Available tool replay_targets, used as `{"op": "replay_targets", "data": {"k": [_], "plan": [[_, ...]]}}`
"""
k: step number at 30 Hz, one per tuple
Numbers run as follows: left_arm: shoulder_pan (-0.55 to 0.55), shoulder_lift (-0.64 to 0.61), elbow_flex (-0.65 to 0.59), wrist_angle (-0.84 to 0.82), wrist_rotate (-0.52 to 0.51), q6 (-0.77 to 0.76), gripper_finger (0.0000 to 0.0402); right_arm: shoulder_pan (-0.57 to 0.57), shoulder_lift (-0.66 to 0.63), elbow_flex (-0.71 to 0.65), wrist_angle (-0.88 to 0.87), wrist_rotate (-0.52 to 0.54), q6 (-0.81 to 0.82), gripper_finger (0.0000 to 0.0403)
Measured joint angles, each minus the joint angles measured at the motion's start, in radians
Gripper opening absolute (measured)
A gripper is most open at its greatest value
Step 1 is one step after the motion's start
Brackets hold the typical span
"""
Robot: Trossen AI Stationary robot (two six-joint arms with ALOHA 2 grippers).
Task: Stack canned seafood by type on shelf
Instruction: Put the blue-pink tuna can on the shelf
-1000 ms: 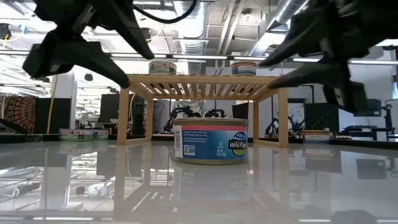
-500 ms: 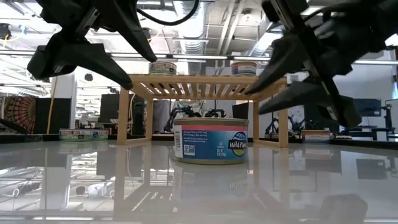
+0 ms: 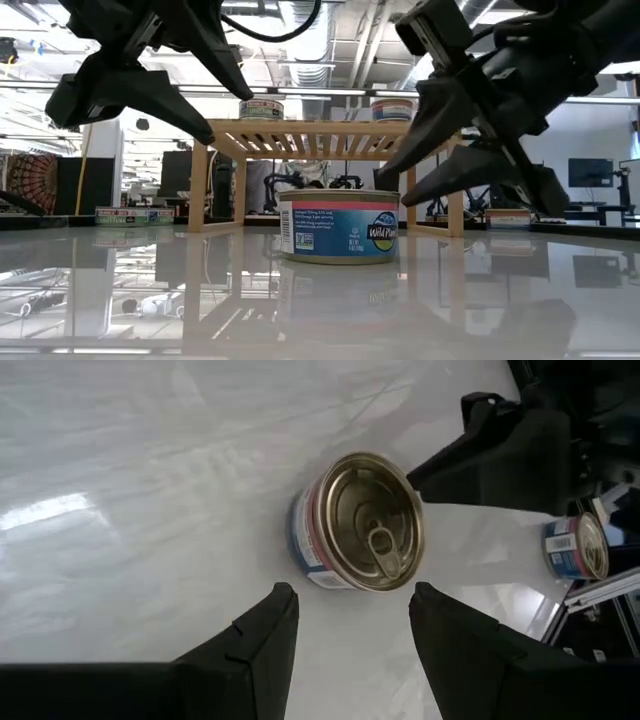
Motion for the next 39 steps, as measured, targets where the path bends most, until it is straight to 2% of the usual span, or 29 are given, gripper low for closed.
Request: {"op": "replay_targets", "data": {"k": [5, 18, 26, 31, 39], "plan": [[0.004, 0.0, 0.0, -0.001, 0.0, 0.004, 0.0185, 0.006, 0.055, 0.019, 0.037, -0.009, 0.008, 0.0132], [0.007, 0.0, 0.0, -0.002, 0.0, 0.018, 0.0185, -0.009, 0.052, 0.022, 0.031, -0.019, -0.003, 0.008], [0.018, 0.0, 0.0, 0.003, 0.076, -0.016, 0.0185, -0.01, 0.051, 0.022, 0.032, -0.018, -0.004, 0.0053], [0.022, 0.018, 0.0, 0.082, 0.125, -0.13, 0.0185, -0.01, 0.051, 0.022, 0.031, -0.018, -0.004, 0.0051], [0.022, 0.171, 0.001, 0.277, 0.203, -0.222, 0.0185, -0.009, 0.051, 0.022, 0.029, -0.018, -0.003, 0.0051]]}}
